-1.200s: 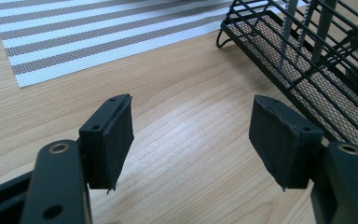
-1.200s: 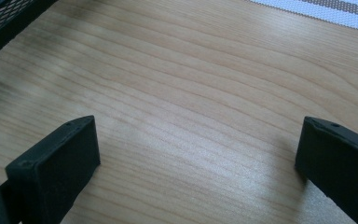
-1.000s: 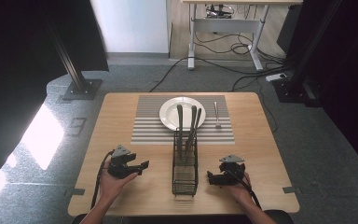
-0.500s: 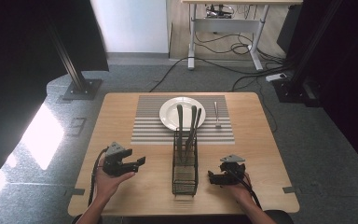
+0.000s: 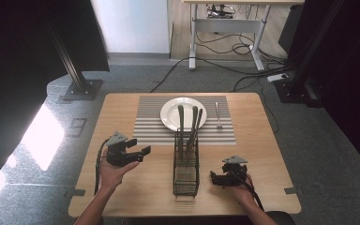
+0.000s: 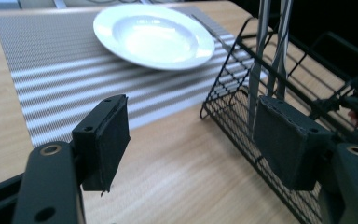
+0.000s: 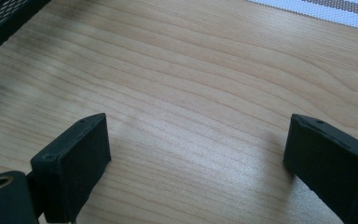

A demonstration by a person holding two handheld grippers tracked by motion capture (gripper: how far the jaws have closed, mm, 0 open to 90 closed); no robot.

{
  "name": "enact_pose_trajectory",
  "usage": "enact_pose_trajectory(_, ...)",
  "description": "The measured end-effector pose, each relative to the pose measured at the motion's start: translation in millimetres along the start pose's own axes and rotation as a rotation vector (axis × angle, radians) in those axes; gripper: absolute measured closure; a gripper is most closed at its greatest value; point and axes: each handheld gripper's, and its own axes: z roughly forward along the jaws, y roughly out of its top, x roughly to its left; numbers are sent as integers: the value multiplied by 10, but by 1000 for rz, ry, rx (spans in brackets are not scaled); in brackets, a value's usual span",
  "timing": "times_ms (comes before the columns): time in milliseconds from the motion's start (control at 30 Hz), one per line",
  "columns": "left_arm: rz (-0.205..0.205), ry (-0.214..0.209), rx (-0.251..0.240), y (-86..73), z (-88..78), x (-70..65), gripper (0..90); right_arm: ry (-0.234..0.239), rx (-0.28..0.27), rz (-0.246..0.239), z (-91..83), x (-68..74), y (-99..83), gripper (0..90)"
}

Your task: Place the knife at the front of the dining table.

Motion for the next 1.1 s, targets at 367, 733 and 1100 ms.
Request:
enact_pose_trajectory(367, 18, -28, -13, 258, 67, -63, 288, 4, 1, -6, -7, -30, -9, 65)
enact_pose_trajectory(733, 32, -37, -23, 403, 248, -196, 322, 12, -5, -14, 3, -37, -12, 46)
enact_pose_trajectory(1100, 42, -49, -16, 540, 507, -258, 336, 15, -4, -18, 9, -42, -9, 38)
